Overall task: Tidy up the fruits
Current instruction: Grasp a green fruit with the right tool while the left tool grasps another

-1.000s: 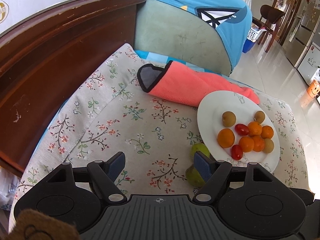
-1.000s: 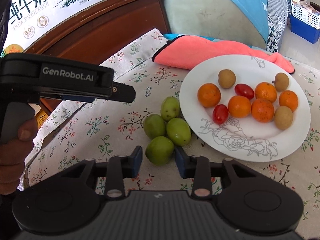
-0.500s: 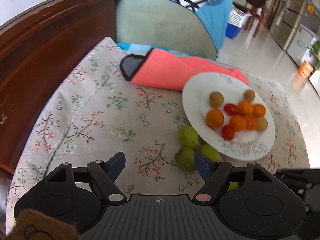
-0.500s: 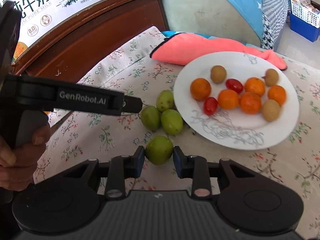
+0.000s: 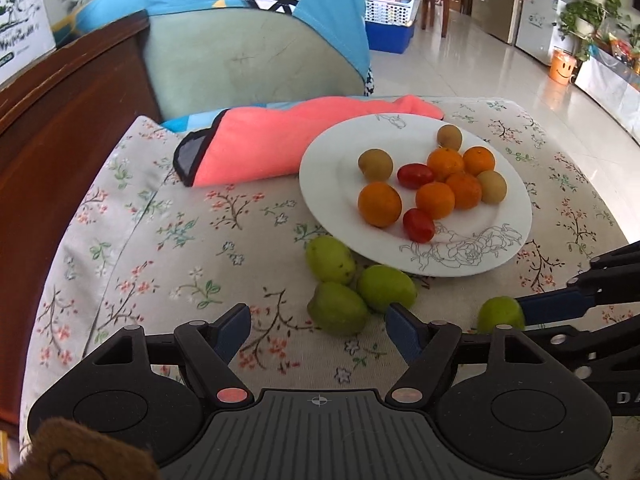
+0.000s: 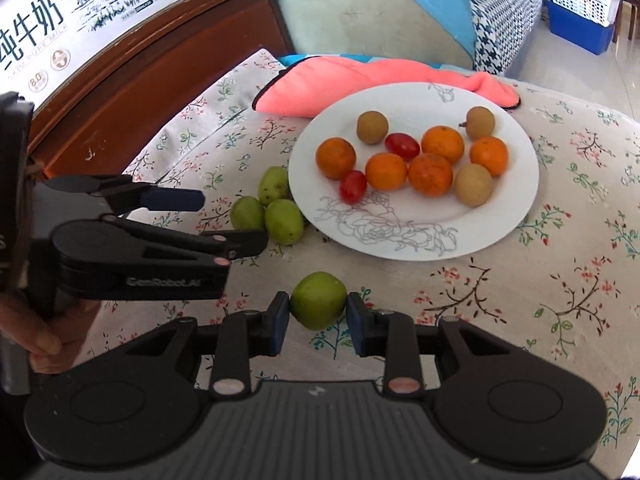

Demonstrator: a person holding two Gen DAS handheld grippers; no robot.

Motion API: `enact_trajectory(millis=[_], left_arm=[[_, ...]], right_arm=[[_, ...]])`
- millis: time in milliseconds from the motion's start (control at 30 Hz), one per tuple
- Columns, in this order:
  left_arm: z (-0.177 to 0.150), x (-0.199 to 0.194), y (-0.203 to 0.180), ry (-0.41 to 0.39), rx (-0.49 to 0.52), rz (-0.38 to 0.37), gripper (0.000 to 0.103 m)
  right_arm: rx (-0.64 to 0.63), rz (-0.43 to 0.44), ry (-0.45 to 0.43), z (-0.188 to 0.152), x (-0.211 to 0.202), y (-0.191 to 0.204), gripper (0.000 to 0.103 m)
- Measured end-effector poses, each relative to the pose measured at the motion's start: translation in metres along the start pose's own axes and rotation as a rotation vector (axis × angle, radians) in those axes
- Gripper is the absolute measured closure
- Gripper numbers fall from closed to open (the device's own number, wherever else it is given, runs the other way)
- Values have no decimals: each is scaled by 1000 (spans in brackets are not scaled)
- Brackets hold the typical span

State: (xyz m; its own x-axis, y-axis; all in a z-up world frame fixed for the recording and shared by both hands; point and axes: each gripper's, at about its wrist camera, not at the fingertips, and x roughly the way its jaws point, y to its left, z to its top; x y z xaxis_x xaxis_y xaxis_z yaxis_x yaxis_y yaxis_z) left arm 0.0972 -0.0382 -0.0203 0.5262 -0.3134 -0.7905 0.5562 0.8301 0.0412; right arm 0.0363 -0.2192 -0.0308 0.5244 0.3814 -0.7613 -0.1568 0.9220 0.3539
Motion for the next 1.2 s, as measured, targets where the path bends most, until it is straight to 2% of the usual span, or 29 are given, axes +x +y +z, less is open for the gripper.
enact_trajectory(millis=[133, 300, 500, 567, 700, 967, 1067, 1200], left_arm=[[-1, 1, -5, -20, 42, -49, 28], [-3, 5, -10, -41, 110, -72, 30], [-3, 7, -9, -47, 135, -135, 45], [-4, 7, -10, -51, 152, -143, 47], [-5, 9, -9, -29, 152, -168, 60], [-4, 8, -7, -14, 147, -155, 62], [-3, 6, -6, -3, 133, -166, 72], [-4, 3, -4, 8, 112, -165, 72]], right_arm=[[18, -3, -5, 1, -2, -3, 72], [39, 1, -9, 3, -4, -6, 72], [42, 6, -19, 4, -6, -6, 72], [45, 7, -20, 4, -7, -6, 72], [49, 4, -24, 6, -8, -7, 72], [54, 5, -19, 6, -6, -7, 72], [59, 11, -21, 7, -5, -7, 72], [67, 17, -21, 9, -5, -8, 72]])
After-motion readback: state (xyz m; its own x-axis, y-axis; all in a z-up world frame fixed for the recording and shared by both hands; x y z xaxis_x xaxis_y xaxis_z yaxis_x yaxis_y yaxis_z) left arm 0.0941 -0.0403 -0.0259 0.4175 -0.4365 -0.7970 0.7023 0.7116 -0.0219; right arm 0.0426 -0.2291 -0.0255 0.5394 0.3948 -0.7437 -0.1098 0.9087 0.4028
